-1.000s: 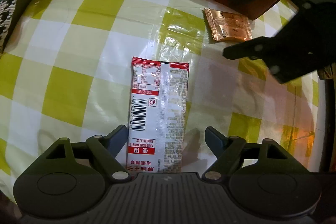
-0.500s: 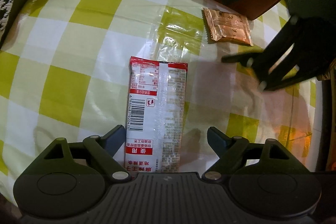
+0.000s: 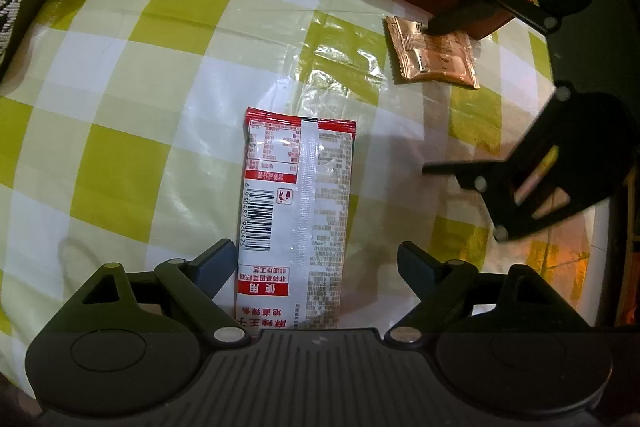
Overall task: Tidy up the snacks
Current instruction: 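Grasp the red-white packet with the left tool while the right tool lowers onto the gold packet, then grasp the gold packet with the right tool while the left tool holds the red-white packet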
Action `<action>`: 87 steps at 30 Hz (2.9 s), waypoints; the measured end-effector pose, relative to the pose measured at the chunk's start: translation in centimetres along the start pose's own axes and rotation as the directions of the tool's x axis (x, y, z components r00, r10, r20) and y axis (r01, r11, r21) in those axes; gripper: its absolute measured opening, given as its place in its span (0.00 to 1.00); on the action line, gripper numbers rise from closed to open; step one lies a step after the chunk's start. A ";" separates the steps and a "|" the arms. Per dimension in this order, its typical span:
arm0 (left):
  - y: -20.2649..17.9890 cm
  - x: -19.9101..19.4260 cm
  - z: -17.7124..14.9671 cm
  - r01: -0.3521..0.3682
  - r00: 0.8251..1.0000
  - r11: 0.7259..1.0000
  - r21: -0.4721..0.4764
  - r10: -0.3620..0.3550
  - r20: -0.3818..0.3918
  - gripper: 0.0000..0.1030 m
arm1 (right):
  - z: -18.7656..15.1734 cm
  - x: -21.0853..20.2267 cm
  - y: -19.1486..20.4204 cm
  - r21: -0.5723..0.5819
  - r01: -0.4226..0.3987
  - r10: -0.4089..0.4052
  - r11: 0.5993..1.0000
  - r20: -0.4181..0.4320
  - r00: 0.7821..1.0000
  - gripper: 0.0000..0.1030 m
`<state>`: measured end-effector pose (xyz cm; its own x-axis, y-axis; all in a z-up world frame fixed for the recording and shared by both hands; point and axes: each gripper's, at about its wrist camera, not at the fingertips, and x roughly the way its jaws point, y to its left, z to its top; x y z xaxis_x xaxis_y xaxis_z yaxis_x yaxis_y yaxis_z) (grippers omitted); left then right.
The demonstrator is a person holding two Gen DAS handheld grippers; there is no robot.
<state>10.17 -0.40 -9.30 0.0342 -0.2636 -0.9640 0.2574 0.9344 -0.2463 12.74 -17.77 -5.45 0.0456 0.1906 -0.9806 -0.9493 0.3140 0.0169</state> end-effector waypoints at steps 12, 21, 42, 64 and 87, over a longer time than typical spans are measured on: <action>0.5 -0.1 0.2 0.022 1.000 1.000 -0.008 -0.022 -0.007 0.90 | 1.1 -0.3 -1.2 0.038 0.024 -0.024 0.999 0.001 1.000 0.71; 0.3 0.2 0.3 0.029 0.999 1.000 0.000 -0.029 -0.014 0.94 | 1.3 0.5 -1.6 -0.009 -0.025 0.025 1.000 -0.028 0.999 0.71; -1.2 0.5 0.3 -0.054 0.998 0.999 0.006 0.054 0.016 0.86 | -0.8 0.2 -1.0 0.424 0.044 -0.022 0.904 -0.057 0.998 0.81; -4.8 0.8 -1.4 -0.237 0.965 0.971 -0.013 0.237 0.112 0.67 | -5.8 -1.6 3.8 0.666 0.112 -0.202 0.737 0.059 0.978 0.49; -5.1 -1.7 -3.2 -0.247 0.953 0.945 -0.216 0.277 0.124 0.54 | -7.1 -3.2 5.4 0.715 0.113 -0.242 0.690 0.082 0.967 0.47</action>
<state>5.68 -3.94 -6.76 0.2234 -0.0218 -0.9745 0.0260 0.9995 -0.0164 5.29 -23.30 -3.60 0.2997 0.1842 -0.9361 -0.4270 0.9033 0.0410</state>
